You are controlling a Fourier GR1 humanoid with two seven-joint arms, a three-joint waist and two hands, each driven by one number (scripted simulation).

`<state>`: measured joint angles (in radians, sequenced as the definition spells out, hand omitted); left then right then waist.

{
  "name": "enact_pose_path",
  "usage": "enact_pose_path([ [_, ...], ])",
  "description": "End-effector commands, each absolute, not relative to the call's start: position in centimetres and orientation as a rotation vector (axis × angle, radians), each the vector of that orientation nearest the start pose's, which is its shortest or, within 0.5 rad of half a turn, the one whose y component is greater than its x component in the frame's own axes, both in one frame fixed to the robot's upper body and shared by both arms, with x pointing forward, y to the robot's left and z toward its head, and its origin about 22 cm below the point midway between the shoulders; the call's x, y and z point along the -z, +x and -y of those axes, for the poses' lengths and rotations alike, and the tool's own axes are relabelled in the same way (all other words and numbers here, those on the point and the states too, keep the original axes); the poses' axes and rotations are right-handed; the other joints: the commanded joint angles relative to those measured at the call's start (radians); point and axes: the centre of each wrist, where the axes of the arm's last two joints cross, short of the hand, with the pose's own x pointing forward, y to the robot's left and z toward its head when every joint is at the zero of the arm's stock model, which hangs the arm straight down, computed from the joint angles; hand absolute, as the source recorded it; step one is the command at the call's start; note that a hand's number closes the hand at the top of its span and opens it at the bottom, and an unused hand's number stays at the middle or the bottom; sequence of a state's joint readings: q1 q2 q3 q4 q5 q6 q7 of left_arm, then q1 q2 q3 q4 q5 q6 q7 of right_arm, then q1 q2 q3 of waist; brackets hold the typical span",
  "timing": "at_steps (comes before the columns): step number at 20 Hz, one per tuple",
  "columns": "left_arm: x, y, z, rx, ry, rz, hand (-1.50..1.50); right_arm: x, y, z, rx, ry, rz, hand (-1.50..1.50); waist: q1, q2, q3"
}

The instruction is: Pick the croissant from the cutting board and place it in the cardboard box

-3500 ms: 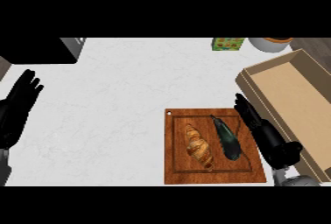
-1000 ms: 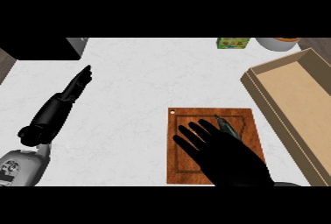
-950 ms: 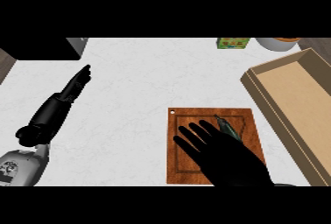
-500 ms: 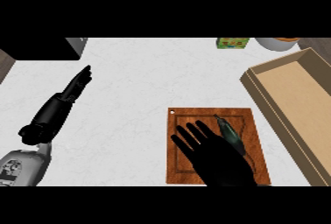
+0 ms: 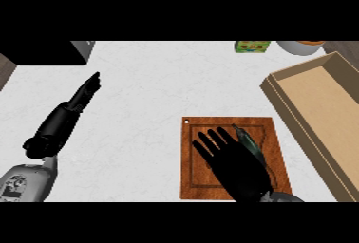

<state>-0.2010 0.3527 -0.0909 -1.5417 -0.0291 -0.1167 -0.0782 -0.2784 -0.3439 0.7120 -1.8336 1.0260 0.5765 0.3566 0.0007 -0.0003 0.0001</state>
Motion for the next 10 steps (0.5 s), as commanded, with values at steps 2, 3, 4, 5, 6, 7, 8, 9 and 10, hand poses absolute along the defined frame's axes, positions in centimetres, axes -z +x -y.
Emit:
enact_pose_path([
  [2,-7.6,29.0,-25.4,0.54,0.1,1.74,0.0,-8.5,23.6,10.8,-1.876,-0.678,1.23,-1.5,0.002,0.0,0.0],
  [3,-6.4,29.1,-27.3,0.529,0.107,1.751,0.0,-8.5,21.4,11.3,-1.868,-0.661,1.241,-1.5,-0.001,0.0,0.0],
  [4,-6.1,29.5,-29.2,0.535,0.087,1.751,0.0,-5.7,22.5,11.7,-1.9,-0.658,1.221,-1.5,0.0,0.001,0.0],
  [5,-6.6,29.4,-26.6,0.535,0.094,1.755,0.0,-5.3,22.7,11.4,-1.89,-0.652,1.235,-1.5,0.0,0.0,0.0],
  [6,-7.0,30.0,-26.8,0.523,0.095,1.758,0.0,-6.9,23.9,11.8,-1.88,-0.641,1.233,-1.5,0.0,0.0,0.0],
  [7,-6.4,28.6,-28.9,0.515,0.1,1.745,0.0,-5.9,22.5,12.5,-1.898,-0.64,1.204,-1.5,0.001,0.0,0.0],
  [8,-5.7,27.5,-27.3,0.528,0.117,1.752,0.0,-5.3,22.9,10.7,-1.893,-0.641,1.216,-1.5,0.003,0.0,0.0],
  [9,-5.8,28.2,-27.3,0.541,0.083,1.744,0.0,-6.6,24.1,11.7,-1.887,-0.626,1.205,-1.5,0.001,0.0,0.0],
  [10,-5.7,28.3,-27.5,0.528,0.098,1.742,0.0,-5.2,24.2,10.7,-1.875,-0.664,1.2,-1.5,0.002,0.0,0.0],
])
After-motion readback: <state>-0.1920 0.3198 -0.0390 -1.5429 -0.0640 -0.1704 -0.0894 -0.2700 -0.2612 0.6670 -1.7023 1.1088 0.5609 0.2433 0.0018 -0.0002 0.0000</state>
